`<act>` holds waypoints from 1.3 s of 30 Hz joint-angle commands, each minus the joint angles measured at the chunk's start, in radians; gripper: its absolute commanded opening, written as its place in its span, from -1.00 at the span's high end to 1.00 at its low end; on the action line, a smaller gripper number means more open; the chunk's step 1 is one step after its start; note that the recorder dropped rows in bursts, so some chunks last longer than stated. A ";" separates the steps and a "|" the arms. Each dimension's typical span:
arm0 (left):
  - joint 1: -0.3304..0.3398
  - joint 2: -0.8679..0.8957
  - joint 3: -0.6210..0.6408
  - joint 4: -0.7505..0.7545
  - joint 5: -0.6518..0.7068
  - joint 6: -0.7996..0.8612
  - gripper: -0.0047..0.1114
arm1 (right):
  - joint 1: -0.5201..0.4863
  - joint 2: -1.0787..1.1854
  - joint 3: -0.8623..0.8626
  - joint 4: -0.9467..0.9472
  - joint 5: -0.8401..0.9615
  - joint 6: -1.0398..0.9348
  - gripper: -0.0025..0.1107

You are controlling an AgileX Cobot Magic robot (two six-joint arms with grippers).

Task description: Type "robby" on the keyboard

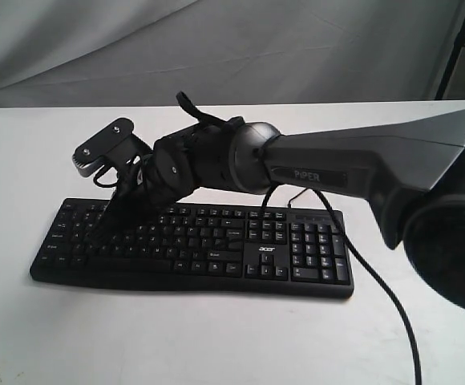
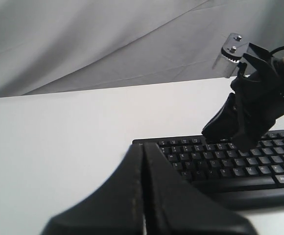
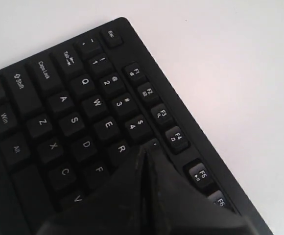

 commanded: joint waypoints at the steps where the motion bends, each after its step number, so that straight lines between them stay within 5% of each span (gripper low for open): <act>1: -0.006 -0.003 0.004 0.005 -0.005 -0.003 0.92 | -0.018 -0.001 -0.012 -0.023 0.029 0.021 0.96; 39: -0.006 -0.003 0.004 0.005 -0.005 -0.003 0.92 | -0.018 0.047 -0.013 -0.047 0.041 0.034 0.96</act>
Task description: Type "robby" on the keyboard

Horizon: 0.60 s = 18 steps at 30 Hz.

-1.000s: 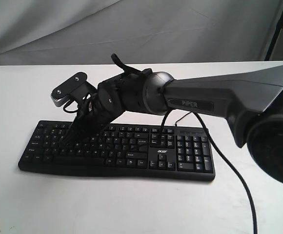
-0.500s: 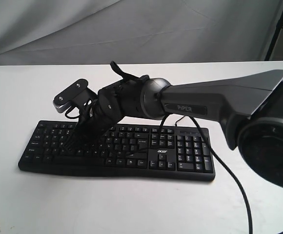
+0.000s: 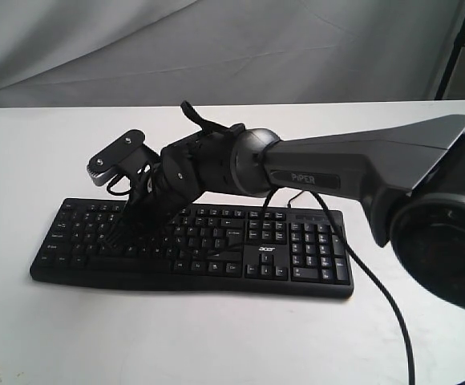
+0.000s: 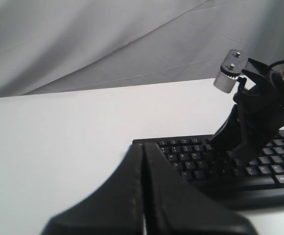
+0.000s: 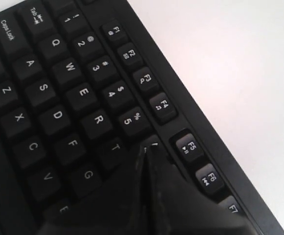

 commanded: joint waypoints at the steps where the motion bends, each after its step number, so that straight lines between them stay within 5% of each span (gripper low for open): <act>1: -0.006 -0.003 0.004 0.005 -0.005 -0.003 0.92 | 0.001 0.019 -0.010 -0.007 0.007 -0.002 0.96; 18: -0.006 -0.003 0.004 0.005 -0.005 -0.003 0.92 | 0.002 -0.100 -0.010 -0.007 0.042 -0.002 0.96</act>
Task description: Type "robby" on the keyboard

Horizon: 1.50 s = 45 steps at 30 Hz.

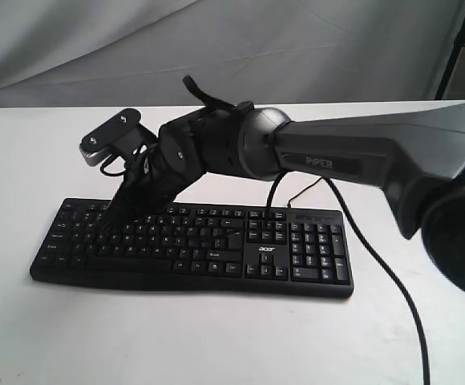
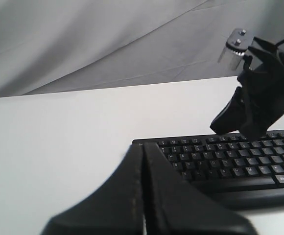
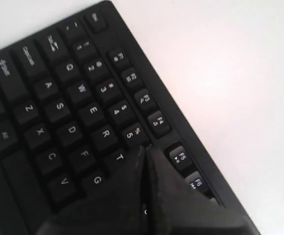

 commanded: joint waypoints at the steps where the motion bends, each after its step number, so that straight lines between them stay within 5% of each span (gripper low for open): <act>1: -0.006 -0.003 0.004 0.005 -0.005 -0.003 0.92 | 0.002 -0.045 -0.002 -0.007 0.012 0.000 0.96; 13: -0.006 -0.003 0.004 0.005 -0.005 -0.003 0.92 | 0.053 -0.245 0.126 -0.166 0.005 0.074 0.96; 18: -0.006 -0.003 0.004 0.005 -0.005 -0.003 0.92 | 0.062 -0.502 0.384 -0.301 -0.121 0.235 0.96; 33: -0.006 -0.003 0.004 0.005 -0.005 -0.003 0.92 | 0.067 -1.301 1.099 -0.328 -0.626 0.286 0.96; 45: -0.006 -0.003 0.004 0.005 -0.005 -0.003 0.92 | 0.067 -1.418 1.134 -0.319 -0.533 0.288 0.96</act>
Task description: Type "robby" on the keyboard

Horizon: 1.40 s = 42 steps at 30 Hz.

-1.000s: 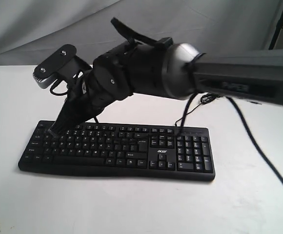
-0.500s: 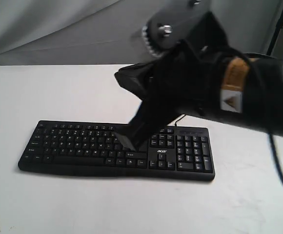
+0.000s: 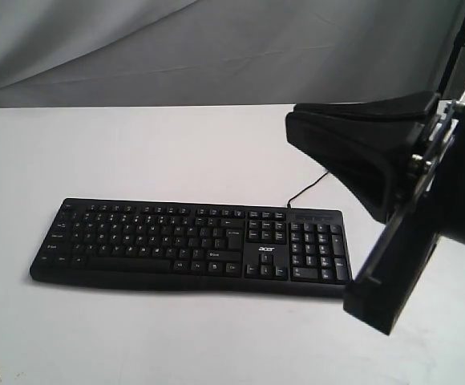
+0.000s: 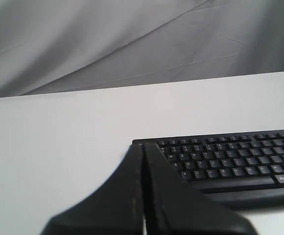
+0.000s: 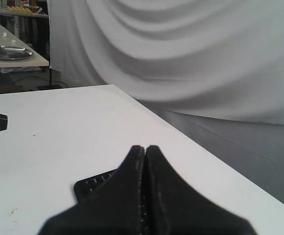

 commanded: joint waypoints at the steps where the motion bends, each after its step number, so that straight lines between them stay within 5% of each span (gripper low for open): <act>1: -0.006 -0.003 0.004 0.005 -0.005 -0.003 0.92 | 0.002 -0.005 0.004 0.003 0.007 -0.001 0.96; 17: -0.006 -0.003 0.004 0.005 -0.005 -0.003 0.92 | -0.020 -0.005 0.004 -0.023 0.042 -0.091 0.96; 24: -0.006 -0.003 0.004 0.005 -0.005 -0.003 0.92 | -0.302 -0.109 0.004 0.026 0.205 0.065 0.96; 32: -0.006 -0.003 0.004 0.005 -0.005 -0.003 0.92 | -0.609 -0.316 0.007 0.019 0.381 0.005 0.96; 42: -0.006 -0.003 0.004 0.005 -0.005 -0.003 0.92 | -0.795 -0.542 0.288 0.089 0.244 0.044 0.96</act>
